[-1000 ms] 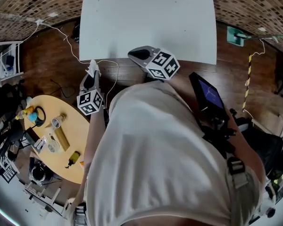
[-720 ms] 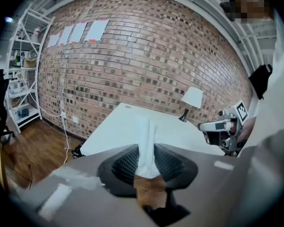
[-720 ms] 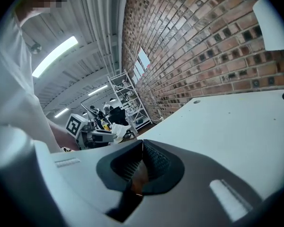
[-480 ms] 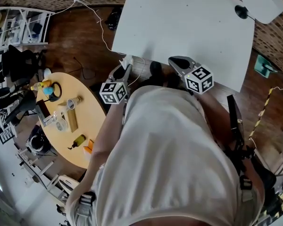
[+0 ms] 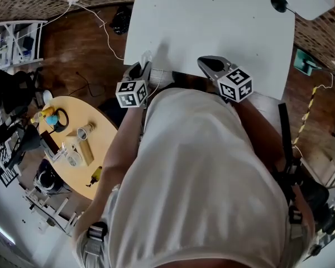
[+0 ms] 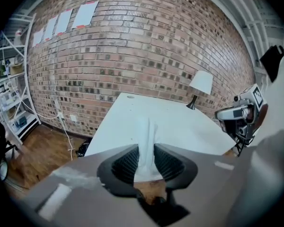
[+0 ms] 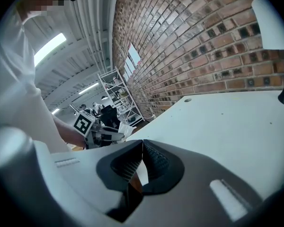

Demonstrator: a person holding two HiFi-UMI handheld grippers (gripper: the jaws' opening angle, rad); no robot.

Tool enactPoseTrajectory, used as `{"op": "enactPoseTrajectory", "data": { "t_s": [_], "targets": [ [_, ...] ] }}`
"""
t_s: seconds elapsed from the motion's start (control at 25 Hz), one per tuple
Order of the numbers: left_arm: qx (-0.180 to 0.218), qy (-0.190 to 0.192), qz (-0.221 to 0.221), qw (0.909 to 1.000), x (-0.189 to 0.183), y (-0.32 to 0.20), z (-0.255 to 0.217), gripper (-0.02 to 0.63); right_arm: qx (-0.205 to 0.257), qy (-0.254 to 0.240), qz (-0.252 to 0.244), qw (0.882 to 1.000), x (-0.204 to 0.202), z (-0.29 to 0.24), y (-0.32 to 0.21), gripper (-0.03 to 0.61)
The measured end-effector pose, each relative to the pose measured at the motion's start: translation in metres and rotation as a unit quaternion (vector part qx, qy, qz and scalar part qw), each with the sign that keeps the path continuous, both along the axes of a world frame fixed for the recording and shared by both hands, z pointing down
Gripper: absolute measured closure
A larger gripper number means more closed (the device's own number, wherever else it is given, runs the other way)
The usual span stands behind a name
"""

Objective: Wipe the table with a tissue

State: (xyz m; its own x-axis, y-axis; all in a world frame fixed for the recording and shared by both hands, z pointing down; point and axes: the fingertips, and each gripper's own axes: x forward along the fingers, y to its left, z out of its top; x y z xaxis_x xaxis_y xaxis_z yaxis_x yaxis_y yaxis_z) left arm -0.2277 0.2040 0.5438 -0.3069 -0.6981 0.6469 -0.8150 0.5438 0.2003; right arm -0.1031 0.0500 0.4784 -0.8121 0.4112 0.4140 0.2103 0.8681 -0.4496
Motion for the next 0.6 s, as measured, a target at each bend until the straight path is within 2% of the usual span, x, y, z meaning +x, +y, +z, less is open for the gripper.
{"op": "enactPoseTrajectory", "data": {
  "t_s": [0.2, 0.28, 0.6],
  "targets": [
    [-0.026, -0.052, 0.081, 0.9950, -0.018, -0.026, 0.001, 0.506, 0.004, -0.002, 0.022, 1.000, -0.021, -0.005, -0.013, 0.571],
    [-0.032, -0.049, 0.102, 0.9930, -0.025, -0.030, 0.005, 0.514, 0.005, -0.001, 0.032, 0.999, -0.025, -0.005, -0.015, 0.570],
    [-0.100, -0.021, 0.132, 0.9860, -0.056, -0.031, 0.047, 0.520, 0.012, 0.010, 0.085, 0.996, -0.027, -0.002, -0.030, 0.570]
  ]
}}
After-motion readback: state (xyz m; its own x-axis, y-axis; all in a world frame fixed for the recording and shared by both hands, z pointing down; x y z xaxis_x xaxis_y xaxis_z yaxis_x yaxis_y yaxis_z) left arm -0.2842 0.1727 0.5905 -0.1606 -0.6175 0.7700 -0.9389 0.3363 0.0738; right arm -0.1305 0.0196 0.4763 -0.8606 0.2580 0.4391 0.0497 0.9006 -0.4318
